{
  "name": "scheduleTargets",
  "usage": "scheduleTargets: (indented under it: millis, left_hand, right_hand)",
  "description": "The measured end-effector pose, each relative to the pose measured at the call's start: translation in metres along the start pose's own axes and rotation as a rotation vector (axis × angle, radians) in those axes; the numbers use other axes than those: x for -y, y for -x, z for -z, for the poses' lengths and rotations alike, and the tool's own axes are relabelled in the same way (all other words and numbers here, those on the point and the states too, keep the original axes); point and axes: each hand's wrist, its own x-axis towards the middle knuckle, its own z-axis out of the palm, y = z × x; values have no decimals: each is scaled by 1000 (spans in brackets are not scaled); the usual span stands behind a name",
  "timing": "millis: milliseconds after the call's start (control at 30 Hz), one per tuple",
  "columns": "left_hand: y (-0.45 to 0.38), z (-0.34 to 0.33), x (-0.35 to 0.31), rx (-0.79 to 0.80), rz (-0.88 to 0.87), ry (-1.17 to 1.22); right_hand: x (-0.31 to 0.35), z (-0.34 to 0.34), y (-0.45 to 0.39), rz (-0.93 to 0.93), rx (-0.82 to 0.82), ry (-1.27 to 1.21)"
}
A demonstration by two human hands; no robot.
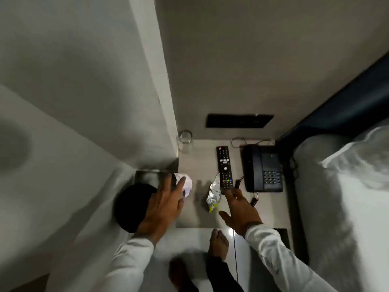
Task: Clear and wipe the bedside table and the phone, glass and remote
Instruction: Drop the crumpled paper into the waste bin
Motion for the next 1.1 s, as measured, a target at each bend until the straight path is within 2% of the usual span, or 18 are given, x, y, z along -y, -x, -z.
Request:
scheduleTargets:
  millis: [100, 200, 267, 367, 400, 467, 500, 567, 633, 667, 767, 833, 933, 1000, 1100]
  left_hand:
    - [-59, -61, 3, 52, 43, -1]
    - [-97, -118, 18, 89, 81, -35]
    - [-98, -141, 30, 13, 45, 7]
    - [-75, -164, 57, -200, 3, 152]
    - [-62, -170, 70, -266, 21, 204]
    - [-37, -179, 107, -306, 162, 287]
    - [-28, -181, 131, -289, 247, 319]
    - [-17, -180, 173, -155, 376, 326]
    - [-13, -176, 200, 8, 416, 234]
    - [-11, -173, 211, 32, 426, 182]
    - [-6, -166, 228, -72, 441, 89]
    - [3, -165, 236, -201, 459, 83]
    - [18, -164, 236, -322, 513, 116]
    - [23, -162, 231, -371, 496, 106]
    - [22, -156, 218, -397, 432, 105]
  right_hand:
    - [-19, -56, -48, -61, 62, 21]
    - [-31, -111, -85, -77, -28, 7]
    - [-38, -135, -95, -4, -156, 13]
    - [-47, -158, -100, 40, -300, -50]
    - [-46, -161, -98, 15, -307, -102]
    - [-37, -170, -92, 23, -298, -118]
    - [-27, -175, -92, 62, -308, -99]
    - [1, -182, -93, 117, -303, -135]
    - [36, -187, -99, 165, -314, -158]
    - [57, -190, -105, 195, -324, -166]
    - [112, -194, -128, 240, -276, -175]
    - [141, -200, -146, 247, -133, -110]
    - [167, -206, -166, 281, 93, 138]
    - [171, -203, -170, 292, 85, 214]
    - [157, -183, -161, 270, -23, 140]
